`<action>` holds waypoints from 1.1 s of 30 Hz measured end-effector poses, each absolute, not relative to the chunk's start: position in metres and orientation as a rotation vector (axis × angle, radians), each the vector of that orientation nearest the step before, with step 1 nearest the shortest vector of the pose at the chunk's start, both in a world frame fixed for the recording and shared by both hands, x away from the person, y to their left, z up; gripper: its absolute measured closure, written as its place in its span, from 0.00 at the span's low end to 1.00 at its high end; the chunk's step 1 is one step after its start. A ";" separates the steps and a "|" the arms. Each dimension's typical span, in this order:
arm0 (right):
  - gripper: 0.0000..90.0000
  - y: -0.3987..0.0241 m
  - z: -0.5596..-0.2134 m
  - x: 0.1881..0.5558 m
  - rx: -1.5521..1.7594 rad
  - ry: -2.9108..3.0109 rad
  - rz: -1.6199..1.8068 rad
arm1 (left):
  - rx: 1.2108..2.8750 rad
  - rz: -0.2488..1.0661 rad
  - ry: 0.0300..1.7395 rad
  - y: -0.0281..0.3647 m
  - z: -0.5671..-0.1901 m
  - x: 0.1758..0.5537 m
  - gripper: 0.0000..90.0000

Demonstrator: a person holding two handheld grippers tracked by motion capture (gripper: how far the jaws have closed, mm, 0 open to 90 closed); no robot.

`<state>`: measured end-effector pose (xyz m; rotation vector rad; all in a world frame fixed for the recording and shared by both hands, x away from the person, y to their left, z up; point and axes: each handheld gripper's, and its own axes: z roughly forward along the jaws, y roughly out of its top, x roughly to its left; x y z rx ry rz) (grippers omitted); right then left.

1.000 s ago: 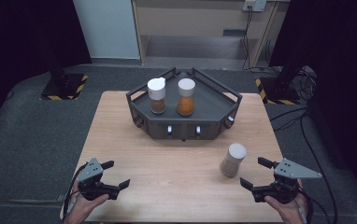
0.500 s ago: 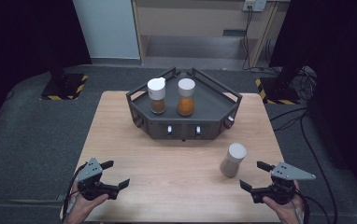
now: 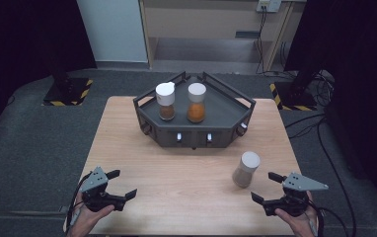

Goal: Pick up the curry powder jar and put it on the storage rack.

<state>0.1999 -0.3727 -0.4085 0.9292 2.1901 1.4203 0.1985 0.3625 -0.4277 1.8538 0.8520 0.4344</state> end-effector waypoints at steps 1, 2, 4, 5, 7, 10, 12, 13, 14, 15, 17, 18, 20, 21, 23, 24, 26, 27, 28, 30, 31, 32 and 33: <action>0.06 -0.373 -0.409 0.200 0.930 2.192 1.421 | 1.853 0.434 0.851 0.362 -0.428 0.198 0.03; 0.06 -0.373 -0.409 0.200 0.931 2.193 1.419 | 1.854 0.433 0.849 0.362 -0.428 0.198 0.03; 0.06 -0.373 -0.410 0.199 0.930 2.198 1.412 | 1.856 0.432 0.845 0.362 -0.428 0.199 0.03; 0.06 -0.373 -0.410 0.199 0.930 2.200 1.410 | 1.857 0.430 0.843 0.362 -0.428 0.199 0.03; 0.06 -0.373 -0.411 0.199 0.927 2.201 1.407 | 1.858 0.427 0.839 0.362 -0.428 0.199 0.03; 0.06 -0.373 -0.412 0.200 0.922 2.204 1.404 | 1.858 0.425 0.835 0.362 -0.428 0.200 0.03; 0.06 -0.372 -0.412 0.200 0.914 2.207 1.396 | 1.857 0.421 0.833 0.362 -0.428 0.200 0.03; 0.06 -0.372 -0.412 0.201 0.913 2.208 1.398 | 1.855 0.420 0.831 0.362 -0.428 0.200 0.03; 0.06 -0.373 -0.413 0.201 0.913 2.211 1.404 | 1.855 0.419 0.829 0.362 -0.428 0.200 0.03; 0.06 -0.373 -0.413 0.202 0.916 2.214 1.407 | 1.856 0.417 0.825 0.363 -0.428 0.200 0.03; 0.06 -0.373 -0.414 0.203 0.921 2.212 1.416 | 1.857 0.414 0.821 0.363 -0.429 0.201 0.03; 0.06 -0.374 -0.415 0.203 0.920 2.210 1.422 | 1.850 0.405 0.813 0.364 -0.429 0.201 0.03; 0.06 -0.375 -0.415 0.202 0.922 2.206 1.428 | 1.846 0.403 0.807 0.364 -0.430 0.201 0.03; 0.06 -0.375 -0.416 0.203 0.922 2.206 1.431 | 1.845 0.402 0.806 0.364 -0.430 0.202 0.03; 0.06 -0.374 -0.415 0.203 0.922 2.215 1.421 | 1.847 0.401 0.807 0.364 -0.430 0.202 0.03; 0.06 -0.374 -0.415 0.204 0.922 2.220 1.413 | 1.848 0.401 0.808 0.364 -0.429 0.202 0.03; 0.06 -0.373 -0.415 0.204 0.923 2.224 1.414 | 1.850 0.405 0.808 0.363 -0.429 0.202 0.03; 0.06 -0.373 -0.415 0.204 0.924 2.222 1.412 | 1.848 0.405 0.809 0.364 -0.429 0.202 0.03; 0.06 -0.373 -0.415 0.203 0.924 2.219 1.410 | 1.845 0.404 0.811 0.364 -0.430 0.202 0.03; 0.05 -0.374 -0.415 0.203 0.929 2.217 1.415 | 1.844 0.405 0.812 0.364 -0.430 0.202 0.03; 0.05 -0.375 -0.415 0.204 0.934 2.218 1.418 | 1.844 0.405 0.812 0.365 -0.430 0.202 0.03; 0.05 -0.375 -0.415 0.204 0.938 2.220 1.417 | 1.844 0.404 0.811 0.365 -0.430 0.202 0.03; 0.05 -0.375 -0.415 0.204 0.939 2.220 1.413 | 1.845 0.405 0.810 0.365 -0.430 0.202 0.03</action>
